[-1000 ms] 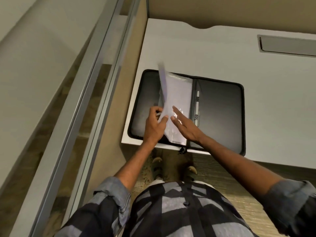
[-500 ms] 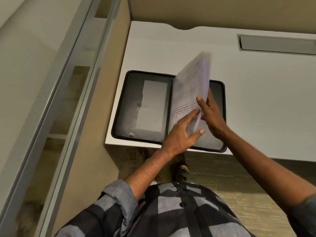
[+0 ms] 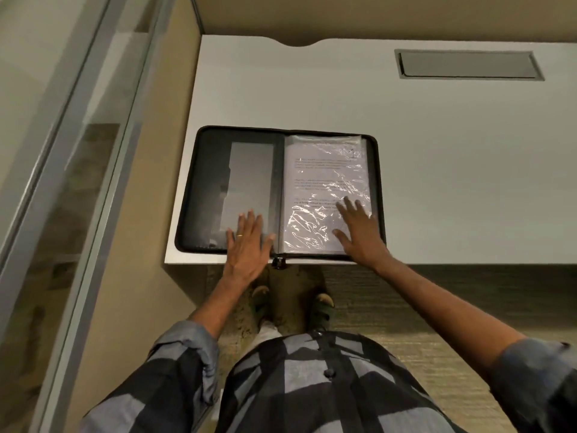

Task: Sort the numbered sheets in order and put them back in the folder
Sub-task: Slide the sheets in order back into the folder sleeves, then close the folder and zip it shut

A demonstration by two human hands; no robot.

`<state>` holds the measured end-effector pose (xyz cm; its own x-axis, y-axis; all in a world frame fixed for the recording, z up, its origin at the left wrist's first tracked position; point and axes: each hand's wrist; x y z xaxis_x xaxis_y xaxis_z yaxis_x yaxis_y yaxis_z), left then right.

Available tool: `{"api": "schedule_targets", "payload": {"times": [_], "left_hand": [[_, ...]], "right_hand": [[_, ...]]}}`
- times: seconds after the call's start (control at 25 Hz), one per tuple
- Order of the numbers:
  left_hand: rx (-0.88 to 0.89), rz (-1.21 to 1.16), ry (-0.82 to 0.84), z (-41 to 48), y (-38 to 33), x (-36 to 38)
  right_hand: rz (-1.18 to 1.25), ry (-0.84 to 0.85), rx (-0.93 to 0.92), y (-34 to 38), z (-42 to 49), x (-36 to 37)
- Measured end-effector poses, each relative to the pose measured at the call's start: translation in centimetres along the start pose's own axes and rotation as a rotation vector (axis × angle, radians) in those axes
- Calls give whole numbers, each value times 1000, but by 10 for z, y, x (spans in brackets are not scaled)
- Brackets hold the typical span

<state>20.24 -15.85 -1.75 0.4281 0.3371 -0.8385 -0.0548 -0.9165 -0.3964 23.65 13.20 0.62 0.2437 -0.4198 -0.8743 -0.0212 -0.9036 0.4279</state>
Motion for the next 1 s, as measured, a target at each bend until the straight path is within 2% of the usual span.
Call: {"api": "schedule_targets", "payload": {"times": [0.08, 0.2, 0.48, 0.8, 1.0], "left_hand": [[-45, 69, 20, 3, 22, -1], [-75, 135, 23, 5, 46, -3], [-273, 126, -79, 4, 89, -27], [-352, -219, -220, 8, 108, -49], [-409, -269, -239, 14, 106, -59]], "right_hand": [[-83, 116, -42, 18, 0, 17], [-152, 199, -101, 41, 5, 37], [-252, 247, -213, 91, 28, 65], [-152, 293, -333, 147, 67, 81], [-183, 309, -320, 151, 75, 89]]}}
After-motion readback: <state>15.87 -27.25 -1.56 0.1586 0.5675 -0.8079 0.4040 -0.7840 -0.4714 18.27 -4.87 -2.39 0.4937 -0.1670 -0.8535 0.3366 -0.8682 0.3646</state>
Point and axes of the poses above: each hand's wrist, its own z-axis towards the middle knuckle, its own x-axis out of the palm, y = z × x, and after that the axes turned 5 degrees about -x, right-handed
